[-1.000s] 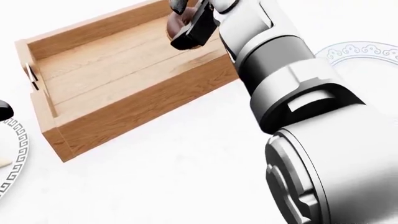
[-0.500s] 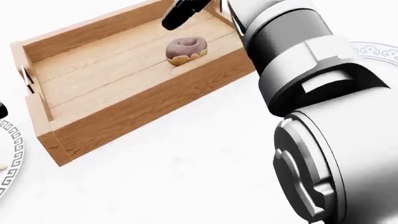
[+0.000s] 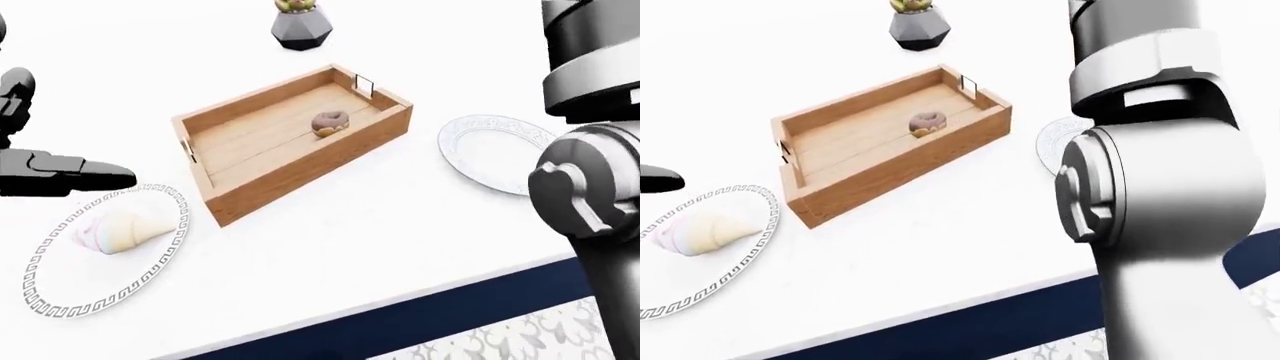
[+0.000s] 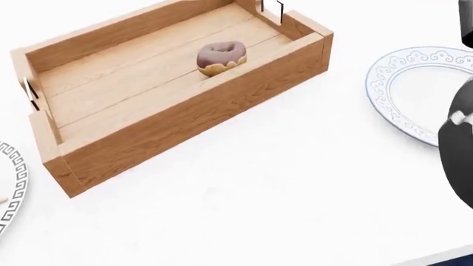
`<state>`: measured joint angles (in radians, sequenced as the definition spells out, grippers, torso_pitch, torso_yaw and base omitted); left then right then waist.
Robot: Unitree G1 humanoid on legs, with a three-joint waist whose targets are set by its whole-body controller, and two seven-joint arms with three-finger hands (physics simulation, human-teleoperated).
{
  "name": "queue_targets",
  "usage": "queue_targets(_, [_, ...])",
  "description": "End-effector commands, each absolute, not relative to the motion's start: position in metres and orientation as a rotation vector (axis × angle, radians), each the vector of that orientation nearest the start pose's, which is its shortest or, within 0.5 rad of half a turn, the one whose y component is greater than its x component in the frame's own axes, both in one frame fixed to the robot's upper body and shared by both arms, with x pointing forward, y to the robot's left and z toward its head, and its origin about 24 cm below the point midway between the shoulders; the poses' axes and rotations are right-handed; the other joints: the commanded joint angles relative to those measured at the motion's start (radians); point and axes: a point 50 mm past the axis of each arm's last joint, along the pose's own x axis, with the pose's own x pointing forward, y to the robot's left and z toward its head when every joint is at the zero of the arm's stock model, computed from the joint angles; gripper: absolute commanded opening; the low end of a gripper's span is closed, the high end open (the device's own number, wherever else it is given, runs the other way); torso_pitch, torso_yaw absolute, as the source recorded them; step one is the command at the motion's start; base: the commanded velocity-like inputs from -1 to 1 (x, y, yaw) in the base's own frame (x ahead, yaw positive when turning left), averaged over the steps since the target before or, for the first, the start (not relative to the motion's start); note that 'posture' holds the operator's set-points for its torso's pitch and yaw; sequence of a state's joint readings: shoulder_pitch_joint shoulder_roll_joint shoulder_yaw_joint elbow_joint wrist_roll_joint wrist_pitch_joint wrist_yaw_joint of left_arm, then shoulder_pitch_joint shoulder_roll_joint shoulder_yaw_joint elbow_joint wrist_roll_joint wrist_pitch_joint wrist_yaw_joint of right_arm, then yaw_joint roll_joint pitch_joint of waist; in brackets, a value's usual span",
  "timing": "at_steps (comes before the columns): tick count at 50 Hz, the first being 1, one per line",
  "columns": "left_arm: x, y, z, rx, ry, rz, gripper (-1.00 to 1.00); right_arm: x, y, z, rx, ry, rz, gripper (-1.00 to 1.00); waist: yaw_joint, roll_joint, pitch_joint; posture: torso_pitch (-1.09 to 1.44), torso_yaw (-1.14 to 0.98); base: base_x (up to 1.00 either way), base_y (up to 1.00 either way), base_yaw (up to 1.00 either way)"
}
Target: Move the dessert items from the plate to the tray.
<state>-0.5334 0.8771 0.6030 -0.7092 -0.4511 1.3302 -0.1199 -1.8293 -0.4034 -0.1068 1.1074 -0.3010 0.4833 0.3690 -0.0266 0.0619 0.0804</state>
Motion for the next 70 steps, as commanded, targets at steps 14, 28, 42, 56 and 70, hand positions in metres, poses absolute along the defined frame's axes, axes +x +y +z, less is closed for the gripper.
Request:
queue_targets(14, [0.204, 0.281, 0.322, 0.67, -0.011, 0.017, 1.0, 0.361, -0.167, 0.464, -0.433, -0.301, 0.041, 1.0, 0.005, 0.008, -0.023, 0.0, 0.0, 0.0, 0.0, 0.0])
queue_targets(28, [0.191, 0.288, 0.296, 0.708, 0.107, 0.007, 1.0, 0.365, -0.165, 0.457, -0.435, -0.297, 0.054, 1.0, 0.011, -0.003, -0.03, 0.0, 0.01, 0.0, 0.0, 0.0])
queue_targets(42, [0.198, 0.281, 0.289, 0.705, 0.092, -0.023, 1.0, 0.368, -0.168, 0.44, -0.572, -0.25, 0.065, 1.0, 0.049, -0.021, -0.037, 0.0, 0.08, 0.0, 0.0, 0.0])
queue_targets(56, [0.207, 0.268, 0.281, 0.734, 0.103, -0.084, 1.0, 0.367, -0.17, 0.438, -0.644, -0.221, 0.065, 1.0, 0.106, -0.034, -0.04, 0.0, 0.15, 0.0, 0.0, 0.0])
queue_targets(70, [0.214, 0.259, 0.28, 0.751, 0.104, -0.117, 1.0, 0.365, -0.17, 0.437, -0.65, -0.222, 0.061, 1.0, 0.179, -0.041, -0.048, 0.0, 0.22, 0.0, 0.0, 0.0])
